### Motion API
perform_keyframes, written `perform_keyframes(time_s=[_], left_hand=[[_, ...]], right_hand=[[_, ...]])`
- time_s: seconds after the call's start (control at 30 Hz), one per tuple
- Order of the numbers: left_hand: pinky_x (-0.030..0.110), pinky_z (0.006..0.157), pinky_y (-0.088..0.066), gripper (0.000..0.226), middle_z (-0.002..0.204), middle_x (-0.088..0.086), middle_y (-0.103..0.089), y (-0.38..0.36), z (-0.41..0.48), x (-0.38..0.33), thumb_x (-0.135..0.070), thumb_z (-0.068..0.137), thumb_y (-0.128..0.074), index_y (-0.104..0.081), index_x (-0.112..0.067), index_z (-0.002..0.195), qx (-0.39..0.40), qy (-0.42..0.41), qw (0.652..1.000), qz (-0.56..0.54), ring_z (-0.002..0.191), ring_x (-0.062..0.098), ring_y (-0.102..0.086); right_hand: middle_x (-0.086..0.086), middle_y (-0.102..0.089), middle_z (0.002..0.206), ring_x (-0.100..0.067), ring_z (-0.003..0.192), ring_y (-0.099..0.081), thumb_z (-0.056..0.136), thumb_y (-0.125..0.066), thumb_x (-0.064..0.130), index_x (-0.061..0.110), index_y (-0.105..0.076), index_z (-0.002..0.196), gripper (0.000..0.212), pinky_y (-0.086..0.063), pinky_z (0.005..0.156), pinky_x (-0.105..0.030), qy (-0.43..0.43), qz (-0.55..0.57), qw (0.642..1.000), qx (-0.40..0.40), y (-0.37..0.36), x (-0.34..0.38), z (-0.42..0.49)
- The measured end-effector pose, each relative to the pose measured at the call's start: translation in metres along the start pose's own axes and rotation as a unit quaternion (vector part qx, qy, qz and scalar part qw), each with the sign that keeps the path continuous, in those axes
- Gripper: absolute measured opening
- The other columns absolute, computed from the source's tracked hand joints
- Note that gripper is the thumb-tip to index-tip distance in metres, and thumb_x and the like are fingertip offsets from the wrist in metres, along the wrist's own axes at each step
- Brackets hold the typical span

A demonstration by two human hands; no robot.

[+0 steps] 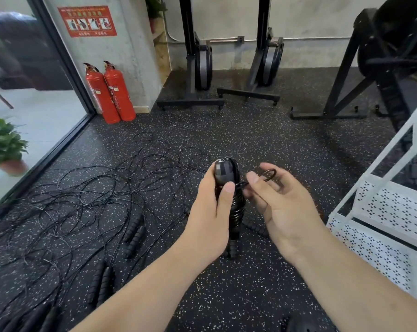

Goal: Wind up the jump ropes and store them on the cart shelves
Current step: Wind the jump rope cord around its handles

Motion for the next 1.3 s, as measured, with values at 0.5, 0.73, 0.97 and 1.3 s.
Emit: perform_keyframes(time_s=[0.5,0.73,0.97,1.3], left_hand=[[0.033,0.106,-0.053,0.047,0.129,-0.010,-0.063,0.014,0.000,-0.014,-0.017,0.110,-0.057,-0.039,-0.039,0.148,0.062,-0.046,0.996,-0.040,0.121,0.008,-0.062],[0.063,0.107,-0.053,0.047,0.123,0.002,-0.063,0.021,0.005,-0.014,-0.012,0.108,-0.062,-0.050,-0.045,0.139,0.127,-0.005,0.987,-0.096,0.115,0.023,-0.063],[0.065,0.104,-0.053,0.046,0.123,-0.001,-0.063,0.023,0.006,-0.013,-0.013,0.109,-0.061,-0.049,-0.045,0.140,0.133,-0.002,0.987,-0.092,0.120,0.036,-0.062],[0.051,0.105,-0.053,0.048,0.122,-0.020,-0.060,0.027,0.007,-0.012,-0.012,0.107,-0.061,-0.046,-0.043,0.141,0.094,-0.047,0.994,-0.001,0.116,0.012,-0.060]], right_hand=[[0.017,-0.077,0.112,-0.002,0.104,-0.073,0.104,-0.067,0.028,0.031,-0.057,0.133,0.031,-0.054,0.096,-0.025,0.171,-0.244,0.954,-0.012,-0.008,0.013,-0.007],[0.012,-0.077,0.115,-0.009,0.105,-0.074,0.098,-0.075,0.032,0.038,-0.075,0.123,0.025,-0.058,0.102,-0.039,0.184,-0.287,0.940,0.000,-0.004,0.011,-0.007],[0.013,-0.079,0.098,-0.010,0.094,-0.076,0.094,-0.082,0.024,0.034,-0.081,0.113,0.022,-0.060,0.089,-0.030,0.238,-0.281,0.929,-0.034,-0.003,0.015,-0.016],[0.015,-0.066,0.093,-0.009,0.083,-0.066,0.102,-0.071,0.020,0.025,-0.080,0.121,0.022,-0.047,0.072,-0.014,0.361,-0.476,0.802,-0.005,-0.014,0.013,-0.032]])
Point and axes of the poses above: each hand's wrist, its own z-axis towards the middle knuckle, its own y-axis out of the back of the hand, x = y × z, the point moved 4 cm from there along z, towards the middle knuckle
